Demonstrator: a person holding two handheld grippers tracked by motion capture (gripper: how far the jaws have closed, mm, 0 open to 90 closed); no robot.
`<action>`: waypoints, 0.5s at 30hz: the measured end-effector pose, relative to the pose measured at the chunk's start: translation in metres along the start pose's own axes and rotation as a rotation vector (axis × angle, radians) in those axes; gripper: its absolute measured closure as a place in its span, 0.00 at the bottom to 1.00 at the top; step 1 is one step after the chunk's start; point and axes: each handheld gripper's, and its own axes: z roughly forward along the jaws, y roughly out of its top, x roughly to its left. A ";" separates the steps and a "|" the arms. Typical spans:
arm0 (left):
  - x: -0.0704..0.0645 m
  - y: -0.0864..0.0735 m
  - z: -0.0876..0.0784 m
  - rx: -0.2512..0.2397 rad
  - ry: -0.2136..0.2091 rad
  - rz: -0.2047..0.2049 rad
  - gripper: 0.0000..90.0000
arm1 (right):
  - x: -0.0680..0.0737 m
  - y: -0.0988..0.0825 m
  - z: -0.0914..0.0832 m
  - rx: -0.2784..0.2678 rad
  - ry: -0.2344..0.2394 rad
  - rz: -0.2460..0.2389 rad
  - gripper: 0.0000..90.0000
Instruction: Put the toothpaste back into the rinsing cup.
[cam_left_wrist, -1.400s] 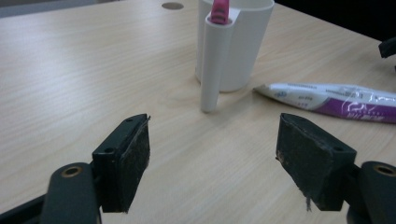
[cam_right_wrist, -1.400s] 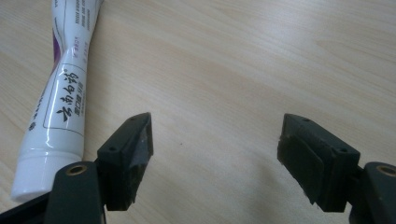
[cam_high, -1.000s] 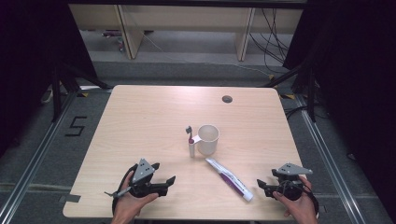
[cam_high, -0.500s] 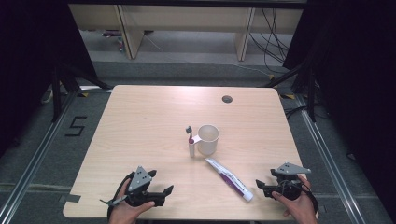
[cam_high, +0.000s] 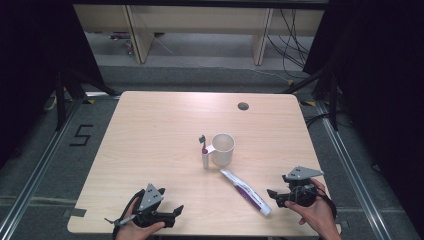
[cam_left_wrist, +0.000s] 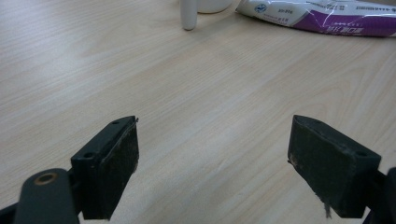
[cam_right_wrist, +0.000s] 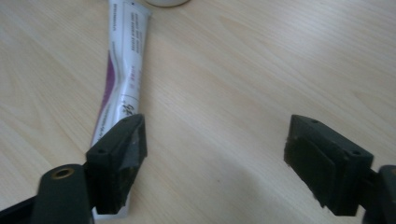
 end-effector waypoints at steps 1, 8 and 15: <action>0.001 0.000 -0.001 0.006 0.002 0.010 0.18 | 0.001 0.003 0.001 0.003 0.004 -0.013 0.30; 0.004 -0.002 0.001 0.041 0.003 0.025 0.18 | 0.014 0.025 0.012 0.022 0.037 -0.087 0.40; 0.003 -0.002 0.002 0.048 0.004 0.028 0.18 | 0.025 0.035 0.027 0.068 0.083 -0.154 0.46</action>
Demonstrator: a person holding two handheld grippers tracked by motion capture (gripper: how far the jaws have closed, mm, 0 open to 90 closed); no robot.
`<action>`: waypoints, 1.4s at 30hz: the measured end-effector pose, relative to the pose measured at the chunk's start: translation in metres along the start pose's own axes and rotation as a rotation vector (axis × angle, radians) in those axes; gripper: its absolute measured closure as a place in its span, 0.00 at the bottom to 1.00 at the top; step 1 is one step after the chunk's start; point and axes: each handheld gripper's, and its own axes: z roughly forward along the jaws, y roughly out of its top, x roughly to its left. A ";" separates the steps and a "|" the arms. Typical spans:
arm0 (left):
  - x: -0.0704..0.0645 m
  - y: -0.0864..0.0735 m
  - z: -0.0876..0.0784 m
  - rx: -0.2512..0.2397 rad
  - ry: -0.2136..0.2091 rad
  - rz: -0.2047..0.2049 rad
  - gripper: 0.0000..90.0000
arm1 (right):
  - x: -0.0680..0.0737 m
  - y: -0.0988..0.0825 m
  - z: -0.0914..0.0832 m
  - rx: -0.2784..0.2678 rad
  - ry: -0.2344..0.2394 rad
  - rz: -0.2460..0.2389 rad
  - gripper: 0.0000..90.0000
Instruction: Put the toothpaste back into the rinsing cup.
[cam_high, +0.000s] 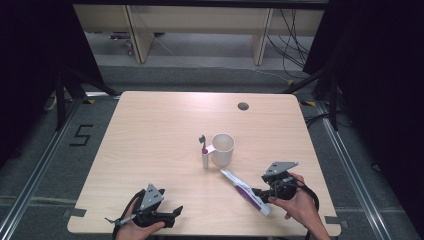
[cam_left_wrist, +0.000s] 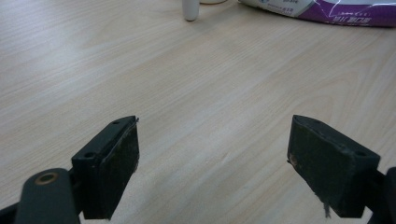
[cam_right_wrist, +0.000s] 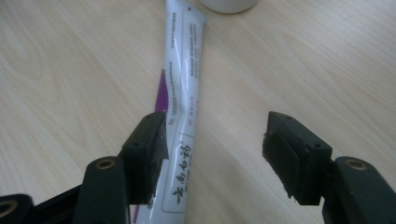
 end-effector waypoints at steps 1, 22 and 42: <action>0.000 0.000 0.000 0.002 -0.001 -0.001 0.18 | 0.000 0.002 0.000 0.020 0.007 -0.007 0.47; -0.002 0.000 0.001 0.007 -0.010 0.002 0.19 | 0.016 0.026 0.035 0.187 0.058 -0.054 0.55; -0.003 0.000 0.003 0.005 -0.020 -0.001 0.19 | 0.019 0.034 0.049 0.300 0.067 -0.081 0.66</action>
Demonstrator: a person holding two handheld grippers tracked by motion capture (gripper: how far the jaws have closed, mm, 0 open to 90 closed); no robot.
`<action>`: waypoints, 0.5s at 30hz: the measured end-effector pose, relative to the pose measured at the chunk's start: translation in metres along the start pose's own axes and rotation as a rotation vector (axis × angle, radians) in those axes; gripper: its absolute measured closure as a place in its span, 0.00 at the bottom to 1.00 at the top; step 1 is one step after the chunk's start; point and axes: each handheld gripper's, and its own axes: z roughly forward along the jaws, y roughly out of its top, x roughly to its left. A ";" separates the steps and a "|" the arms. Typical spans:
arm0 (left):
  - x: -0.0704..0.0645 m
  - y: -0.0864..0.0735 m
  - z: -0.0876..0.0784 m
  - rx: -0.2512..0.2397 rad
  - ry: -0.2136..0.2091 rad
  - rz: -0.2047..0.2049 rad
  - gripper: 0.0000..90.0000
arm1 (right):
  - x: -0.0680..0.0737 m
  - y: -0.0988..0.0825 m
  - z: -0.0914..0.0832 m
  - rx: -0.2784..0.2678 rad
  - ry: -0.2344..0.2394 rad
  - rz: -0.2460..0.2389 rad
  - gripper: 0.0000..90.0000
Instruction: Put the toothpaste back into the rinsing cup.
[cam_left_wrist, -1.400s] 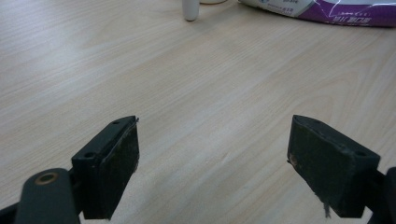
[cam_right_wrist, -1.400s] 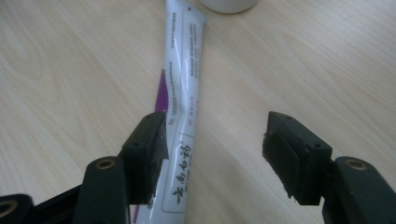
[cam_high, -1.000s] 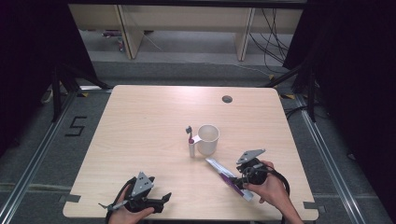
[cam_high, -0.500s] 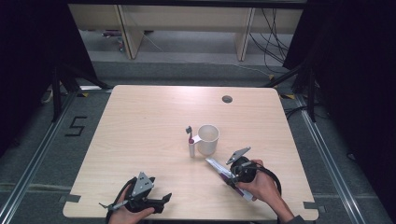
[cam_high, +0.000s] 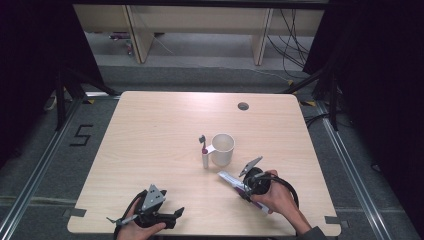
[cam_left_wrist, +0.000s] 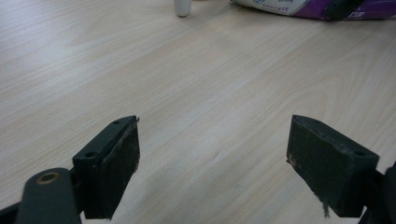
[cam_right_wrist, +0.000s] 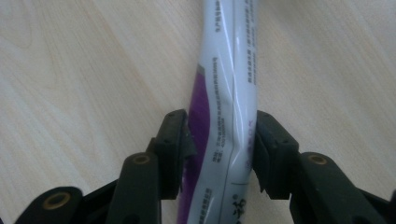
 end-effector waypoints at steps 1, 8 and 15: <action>0.000 0.000 0.000 0.001 -0.001 0.001 0.19 | 0.001 0.000 -0.001 0.014 0.002 0.021 0.67; 0.000 0.000 0.000 0.000 -0.002 0.000 0.19 | 0.002 0.003 -0.001 0.017 0.011 -0.030 0.71; -0.001 0.000 0.000 -0.002 0.001 0.006 0.19 | 0.007 0.008 -0.002 0.030 0.038 -0.058 0.84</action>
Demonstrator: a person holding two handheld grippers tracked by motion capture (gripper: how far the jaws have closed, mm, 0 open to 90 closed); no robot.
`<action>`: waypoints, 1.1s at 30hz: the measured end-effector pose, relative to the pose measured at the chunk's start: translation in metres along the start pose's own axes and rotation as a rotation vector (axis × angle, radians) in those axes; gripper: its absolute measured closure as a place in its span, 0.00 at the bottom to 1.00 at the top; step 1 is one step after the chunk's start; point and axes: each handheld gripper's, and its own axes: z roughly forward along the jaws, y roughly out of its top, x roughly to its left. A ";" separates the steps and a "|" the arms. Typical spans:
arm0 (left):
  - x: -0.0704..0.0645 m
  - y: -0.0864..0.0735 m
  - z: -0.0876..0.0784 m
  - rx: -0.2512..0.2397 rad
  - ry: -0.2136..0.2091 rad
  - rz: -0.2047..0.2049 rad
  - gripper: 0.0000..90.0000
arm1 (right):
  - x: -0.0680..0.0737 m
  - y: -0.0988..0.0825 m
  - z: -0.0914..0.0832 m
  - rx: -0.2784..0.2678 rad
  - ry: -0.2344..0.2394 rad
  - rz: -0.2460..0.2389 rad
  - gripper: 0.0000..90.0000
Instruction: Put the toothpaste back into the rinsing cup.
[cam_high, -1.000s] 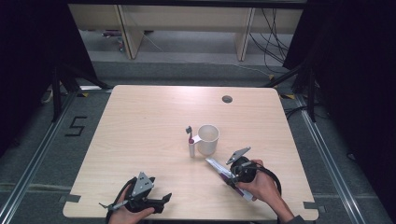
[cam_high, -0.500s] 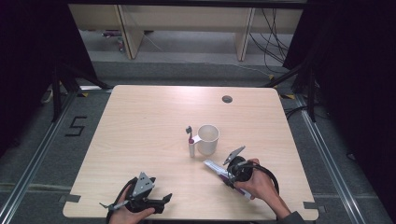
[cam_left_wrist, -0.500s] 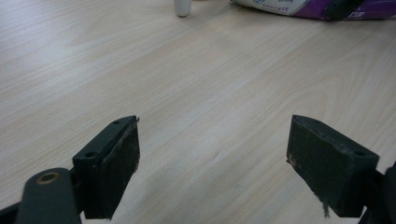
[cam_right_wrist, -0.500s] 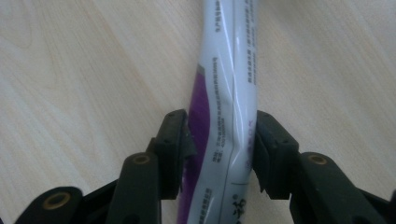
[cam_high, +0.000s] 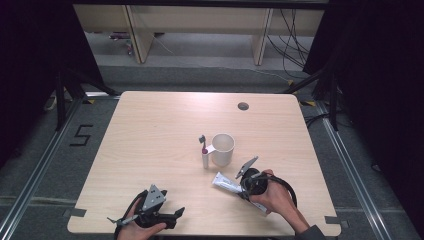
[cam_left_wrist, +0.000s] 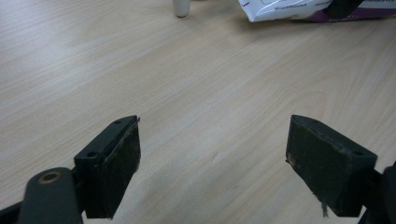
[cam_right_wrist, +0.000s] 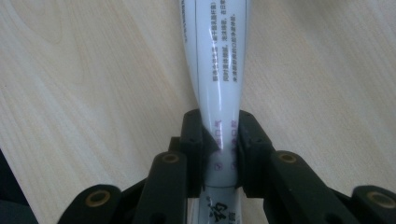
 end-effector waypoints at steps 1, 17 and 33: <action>0.001 0.000 0.000 0.004 0.007 0.007 0.20 | 0.001 0.000 0.000 0.006 -0.002 0.011 0.84; 0.001 0.000 -0.001 -0.004 -0.002 0.003 0.20 | 0.003 0.008 0.005 0.066 -0.020 -0.051 0.85; 0.001 0.001 0.000 -0.022 -0.001 -0.003 0.20 | 0.002 0.016 0.004 0.166 -0.032 -0.113 0.85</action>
